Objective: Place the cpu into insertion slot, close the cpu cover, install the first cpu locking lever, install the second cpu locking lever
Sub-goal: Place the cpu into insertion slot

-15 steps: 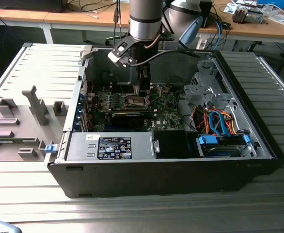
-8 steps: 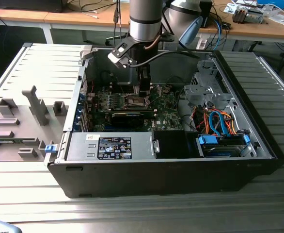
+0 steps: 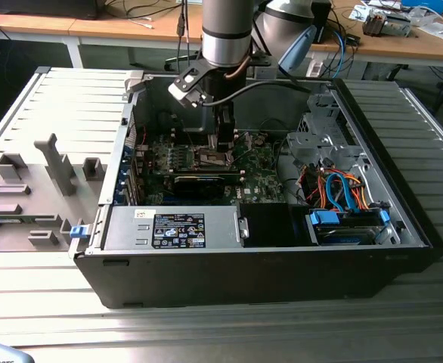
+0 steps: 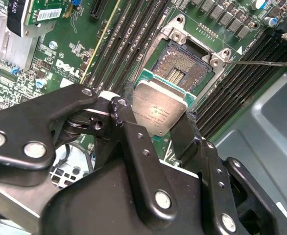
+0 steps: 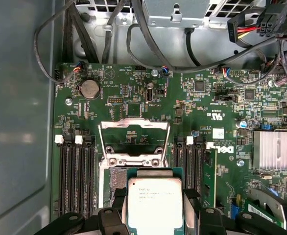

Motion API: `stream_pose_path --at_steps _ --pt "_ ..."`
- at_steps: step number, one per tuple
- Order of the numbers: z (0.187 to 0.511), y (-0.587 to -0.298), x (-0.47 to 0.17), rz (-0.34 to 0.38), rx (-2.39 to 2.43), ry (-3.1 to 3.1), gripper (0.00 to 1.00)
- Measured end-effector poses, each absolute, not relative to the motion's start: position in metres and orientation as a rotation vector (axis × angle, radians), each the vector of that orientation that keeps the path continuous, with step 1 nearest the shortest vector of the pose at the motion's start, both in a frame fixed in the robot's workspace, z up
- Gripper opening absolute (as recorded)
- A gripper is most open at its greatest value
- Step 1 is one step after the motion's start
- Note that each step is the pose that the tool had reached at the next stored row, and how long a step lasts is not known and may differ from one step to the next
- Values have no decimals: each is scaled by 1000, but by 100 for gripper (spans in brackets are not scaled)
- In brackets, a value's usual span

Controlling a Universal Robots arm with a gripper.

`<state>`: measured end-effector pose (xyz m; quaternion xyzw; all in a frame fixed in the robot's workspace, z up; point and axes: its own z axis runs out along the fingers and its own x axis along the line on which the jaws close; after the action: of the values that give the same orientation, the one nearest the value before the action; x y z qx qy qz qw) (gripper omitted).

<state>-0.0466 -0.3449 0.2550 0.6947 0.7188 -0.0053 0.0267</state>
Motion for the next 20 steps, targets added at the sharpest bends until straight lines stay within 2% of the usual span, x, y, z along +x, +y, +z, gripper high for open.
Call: stream_pose_path --at_steps 20 --pt "248 -345 -47 -16 2146 2221 55"
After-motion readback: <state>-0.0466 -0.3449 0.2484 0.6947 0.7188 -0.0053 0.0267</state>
